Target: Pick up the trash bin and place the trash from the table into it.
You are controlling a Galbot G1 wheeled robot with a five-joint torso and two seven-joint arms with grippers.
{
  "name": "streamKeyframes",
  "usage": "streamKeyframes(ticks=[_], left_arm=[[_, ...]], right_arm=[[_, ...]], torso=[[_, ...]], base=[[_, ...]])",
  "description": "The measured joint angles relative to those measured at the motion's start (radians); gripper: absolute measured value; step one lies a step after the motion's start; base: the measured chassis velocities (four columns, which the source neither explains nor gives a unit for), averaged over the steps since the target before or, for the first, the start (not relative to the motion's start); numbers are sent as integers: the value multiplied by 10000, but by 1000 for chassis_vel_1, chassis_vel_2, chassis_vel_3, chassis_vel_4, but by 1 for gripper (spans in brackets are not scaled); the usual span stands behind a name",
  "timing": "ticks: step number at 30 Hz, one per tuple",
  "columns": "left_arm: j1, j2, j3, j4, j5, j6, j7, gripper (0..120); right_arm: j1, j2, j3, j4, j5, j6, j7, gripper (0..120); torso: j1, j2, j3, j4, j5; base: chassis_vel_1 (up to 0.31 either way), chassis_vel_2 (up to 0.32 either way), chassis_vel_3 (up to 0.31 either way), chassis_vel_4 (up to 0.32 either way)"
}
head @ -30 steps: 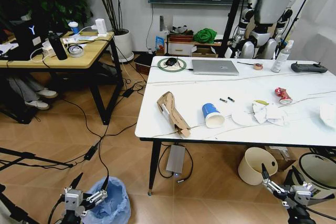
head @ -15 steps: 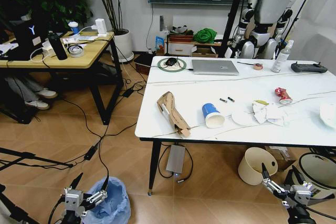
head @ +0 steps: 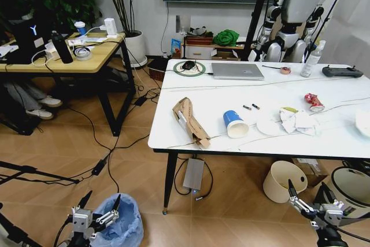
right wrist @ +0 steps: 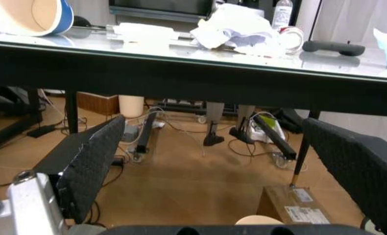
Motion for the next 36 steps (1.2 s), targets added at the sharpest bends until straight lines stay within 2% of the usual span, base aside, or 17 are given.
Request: streamKeyframes(ticks=[36], left_arm=[[-109,-24,12,174,9,38,-23,100]], right_arm=[[107,-19,-17,-80,61,-122,2,100]], torso=[[-783,-1816,-1032,0,0]], base=[[0,0,0,0]])
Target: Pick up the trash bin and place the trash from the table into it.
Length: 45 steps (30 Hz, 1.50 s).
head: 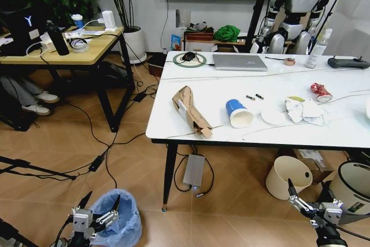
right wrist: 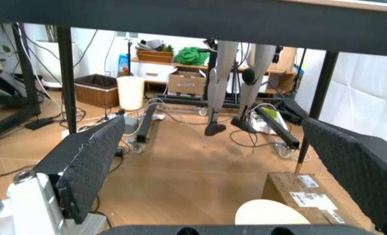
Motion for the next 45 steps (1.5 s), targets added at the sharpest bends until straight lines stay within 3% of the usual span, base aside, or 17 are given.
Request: streamKeyframes(ticks=[45], left_arm=[[-1,-68,-16,126,4,-39,-10,100]], right_arm=[[0,42,-58,25,-40,57,-26,100]], torso=[[-804,-1961,-1156,0,0]], base=[[0,0,0,0]])
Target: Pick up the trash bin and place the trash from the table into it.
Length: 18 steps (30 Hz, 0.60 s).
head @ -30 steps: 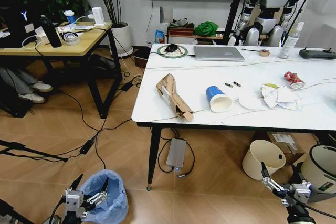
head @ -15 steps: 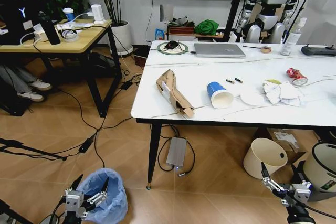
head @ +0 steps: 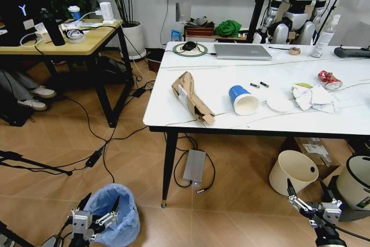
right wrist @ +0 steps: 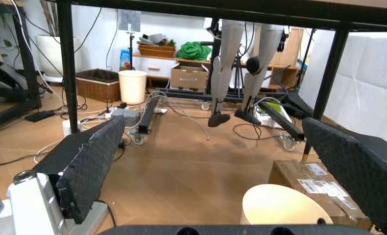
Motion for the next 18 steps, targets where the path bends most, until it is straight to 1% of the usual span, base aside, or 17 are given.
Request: streamKeyframes(ticks=[7,13,18], left_arm=[[40,-287,5,-122,300,65,-13,100],[171,-317,-143,-182,325,36,-16,100],[111,-333,-113,-140,279,39,-17,100]], right_arm=[[191,-60,-118,-50,115,43,-27,100],[332,-79,-279,-166,39,17,-39,100],[291,-91,-300,-155,-55,-13,-43,100]], torso=[[-127,-310,-182,0,-1],[-211,-519,-308,1,1],[-296,-779,-485,1,0]], base=[[0,0,0,0],[0,0,0,0],[0,0,0,0]])
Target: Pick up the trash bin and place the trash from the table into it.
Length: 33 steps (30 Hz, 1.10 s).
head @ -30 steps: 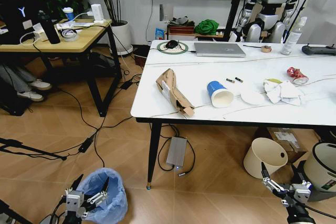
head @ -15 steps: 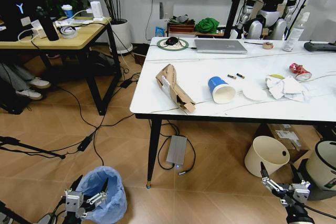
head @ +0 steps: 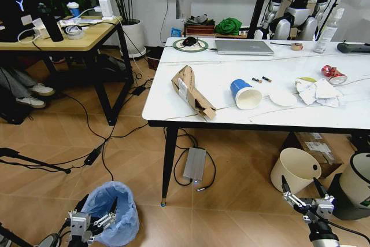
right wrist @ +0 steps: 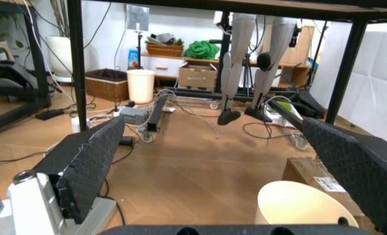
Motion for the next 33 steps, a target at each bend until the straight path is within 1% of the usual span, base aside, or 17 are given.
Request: streamKeyframes(ticks=[2,7,13,16,18,21,23,29,31,33], left_arm=[[-22,4,17,1,-3,12,0,100],[-204,108,120,36,-96,71,-7,100],[-293,190,295,287,-149,43,-6,100],[-300,207,409,429,-219,25,-6,100],[-296,215,423,444,-228,25,-6,100],[-265,280,434,424,-265,76,-11,100],[-261,290,431,403,-265,88,-15,100],[-163,262,401,250,-354,164,-74,100],[-162,261,401,249,-354,165,-75,100],[-156,252,395,269,-348,175,-87,100]], right_arm=[[-7,0,11,2,-6,-1,0,100],[-53,106,55,22,-179,-27,3,100],[-214,331,63,144,-431,-33,4,100],[-186,470,45,127,-508,-41,6,100],[-161,491,34,116,-519,-51,6,100],[26,642,-75,-5,-607,-69,7,100],[42,660,-88,-22,-613,-69,6,100],[221,755,-118,-153,-645,-67,4,100],[226,757,-120,-155,-646,-67,4,100],[287,776,-147,-165,-646,-87,1,100]], torso=[[-11,-30,-19,0,0],[-108,-273,-164,-1,0],[-180,-467,-286,-2,-2],[-237,-625,-390,-1,-2],[-249,-660,-413,-1,-2],[-317,-867,-549,0,-1],[-327,-896,-568,0,-1],[-438,-1180,-743,0,0],[-442,-1189,-749,0,-1],[-495,-1331,-836,0,0]], base=[[0,0,0,0],[0,0,0,0],[0,0,0,0],[0,0,0,0],[0,0,0,0],[0,0,0,0],[0,0,0,0],[0,0,0,0],[0,0,0,0],[0,0,0,0]])
